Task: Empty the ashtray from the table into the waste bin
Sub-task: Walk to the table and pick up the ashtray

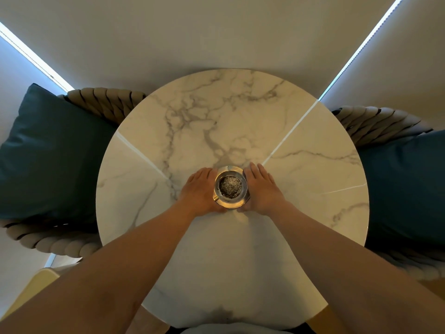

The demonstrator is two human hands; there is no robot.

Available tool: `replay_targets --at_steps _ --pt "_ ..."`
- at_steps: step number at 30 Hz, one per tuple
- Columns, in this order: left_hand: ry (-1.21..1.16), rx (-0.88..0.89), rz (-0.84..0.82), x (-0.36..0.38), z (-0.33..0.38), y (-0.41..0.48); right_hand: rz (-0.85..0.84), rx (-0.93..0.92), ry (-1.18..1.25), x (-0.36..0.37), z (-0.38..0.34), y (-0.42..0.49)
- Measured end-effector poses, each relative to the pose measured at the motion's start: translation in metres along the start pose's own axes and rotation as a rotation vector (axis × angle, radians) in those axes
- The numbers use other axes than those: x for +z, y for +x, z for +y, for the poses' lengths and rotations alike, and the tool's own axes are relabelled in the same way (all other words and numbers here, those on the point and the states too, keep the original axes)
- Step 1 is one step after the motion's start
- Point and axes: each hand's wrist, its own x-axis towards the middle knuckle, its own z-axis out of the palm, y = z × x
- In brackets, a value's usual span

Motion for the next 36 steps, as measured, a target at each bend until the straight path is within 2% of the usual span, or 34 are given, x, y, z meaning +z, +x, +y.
replay_targets --at_steps 5,15,28,36 --pt "-0.054 -0.021 -0.026 0.000 0.005 -0.021 -0.044 -0.045 0.060 -0.001 -0.003 -0.019" --pt "-0.140 0.009 -0.028 0.001 0.021 -0.081 -0.022 -0.056 0.218 0.009 -0.010 -0.081" --pt "-0.311 0.047 0.084 -0.001 0.039 -0.160 0.061 -0.152 0.277 0.002 -0.033 -0.157" --pt "-0.324 0.072 0.100 -0.014 0.033 -0.189 0.107 -0.144 0.339 0.004 -0.049 -0.182"
